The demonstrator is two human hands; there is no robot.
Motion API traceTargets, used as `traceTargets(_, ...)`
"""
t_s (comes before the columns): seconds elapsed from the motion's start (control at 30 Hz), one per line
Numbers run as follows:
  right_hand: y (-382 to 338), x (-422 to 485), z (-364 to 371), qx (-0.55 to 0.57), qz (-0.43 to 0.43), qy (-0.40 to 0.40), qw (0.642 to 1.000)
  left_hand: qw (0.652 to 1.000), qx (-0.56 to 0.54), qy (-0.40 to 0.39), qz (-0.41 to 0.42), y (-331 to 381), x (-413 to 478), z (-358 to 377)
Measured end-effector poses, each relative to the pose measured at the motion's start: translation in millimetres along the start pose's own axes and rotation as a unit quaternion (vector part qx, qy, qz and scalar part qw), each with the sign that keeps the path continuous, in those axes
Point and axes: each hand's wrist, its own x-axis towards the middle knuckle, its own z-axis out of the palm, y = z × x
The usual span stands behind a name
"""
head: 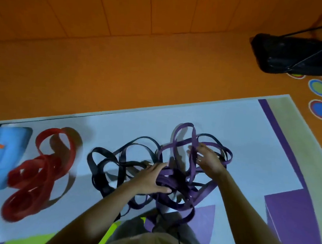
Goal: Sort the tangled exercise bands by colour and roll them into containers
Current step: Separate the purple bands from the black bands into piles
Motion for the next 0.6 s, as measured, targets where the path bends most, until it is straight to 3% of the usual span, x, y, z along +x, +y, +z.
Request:
traceTargets(0.03,-2.7,-5.0,6.4,-0.009,-0.013,-0.009,1.0,1.0,0.02,0.0,-0.006,1.6,3.7,9.8)
traceTargets(0.13,-9.8,-15.9,31.9,0.13,-0.011,-0.064,0.989,0.997,0.007,0.067,-0.045,3.8,14.3,24.3)
traceTargets(0.2,-14.1,-26.0,51.6,0.116,-0.077,-0.078,0.987,0.992,-0.016,0.103,-0.064,7.5,16.7,22.9)
traceTargets(0.27,-20.3,-35.6,66.7,0.072,-0.072,-0.065,0.993,0.987,-0.05,0.139,-0.064,5.6,17.9,17.2)
traceTargets(0.43,-16.9,-58.4,91.7,-0.037,-0.117,0.03,0.992,0.966,-0.223,0.131,0.003,-11.4,4.8,-6.4)
traceTargets(0.53,12.0,-72.0,96.1,-0.035,-0.148,0.174,0.973,0.937,-0.32,0.144,-0.005,-19.0,-12.0,-19.7)
traceTargets(0.6,39.6,-77.8,96.0,-0.014,-0.114,0.265,0.957,0.906,-0.388,0.167,-0.028,-28.5,-22.4,-24.2)
